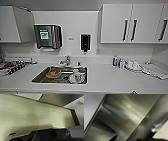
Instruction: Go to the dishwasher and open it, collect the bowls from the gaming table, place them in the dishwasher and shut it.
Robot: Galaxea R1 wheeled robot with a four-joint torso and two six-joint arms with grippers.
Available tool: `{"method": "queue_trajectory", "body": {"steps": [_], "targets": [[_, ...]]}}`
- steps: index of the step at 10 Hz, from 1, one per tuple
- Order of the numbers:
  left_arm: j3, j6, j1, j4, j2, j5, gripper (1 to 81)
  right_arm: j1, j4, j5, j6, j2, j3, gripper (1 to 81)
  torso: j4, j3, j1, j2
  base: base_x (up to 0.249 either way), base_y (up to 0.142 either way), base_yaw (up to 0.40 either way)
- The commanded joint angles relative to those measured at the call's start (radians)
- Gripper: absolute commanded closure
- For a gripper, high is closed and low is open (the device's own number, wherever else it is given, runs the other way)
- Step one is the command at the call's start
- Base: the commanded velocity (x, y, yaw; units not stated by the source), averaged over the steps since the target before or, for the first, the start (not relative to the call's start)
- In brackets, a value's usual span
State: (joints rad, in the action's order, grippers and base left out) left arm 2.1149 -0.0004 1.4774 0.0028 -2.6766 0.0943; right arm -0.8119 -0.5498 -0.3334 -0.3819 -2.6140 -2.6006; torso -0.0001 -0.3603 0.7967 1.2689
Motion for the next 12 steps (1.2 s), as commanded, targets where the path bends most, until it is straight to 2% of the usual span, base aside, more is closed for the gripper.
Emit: {"method": "queue_trajectory", "body": {"steps": [1, 3, 5, 8, 12], "targets": [[-0.015, 0.003, -0.065, 0.002, 0.013, -0.039, 1.0, 0.064, 0.014, -0.151, 0.014, 0.032, -0.039, 1.0, 0.0, 0.0, 0.0, 0.0, 0.0, 0.0, 0.0], [-0.015, 0.005, -0.065, 0.003, 0.012, -0.039, 1.0, 0.039, 0.011, -0.161, 0.066, 0.044, -0.024, 1.0, 0.0, 0.0, 0.0, 0.0, 0.0, 0.0, 0.0], [-0.013, 0.005, -0.065, 0.003, 0.012, -0.037, 1.0, 0.021, -0.007, -0.182, 0.124, 0.091, 0.105, 1.0, 0.0, 0.0, 0.0, 0.0, 0.0, 0.0, 0.0], [-0.012, 0.005, -0.065, 0.005, 0.009, -0.037, 1.0, 0.004, -0.007, -0.115, 0.144, 0.179, 0.332, 1.0, 0.0, 0.0, 0.0, 0.0, 0.0, 0.0, 0.0], [0.002, 0.005, -0.065, 0.003, 0.003, -0.038, 1.0, -0.042, -0.007, -0.076, 0.187, 0.201, 0.395, 1.0, 0.001, 0.0, 0.0, 0.0, 0.0, 0.0, 0.0]]}}
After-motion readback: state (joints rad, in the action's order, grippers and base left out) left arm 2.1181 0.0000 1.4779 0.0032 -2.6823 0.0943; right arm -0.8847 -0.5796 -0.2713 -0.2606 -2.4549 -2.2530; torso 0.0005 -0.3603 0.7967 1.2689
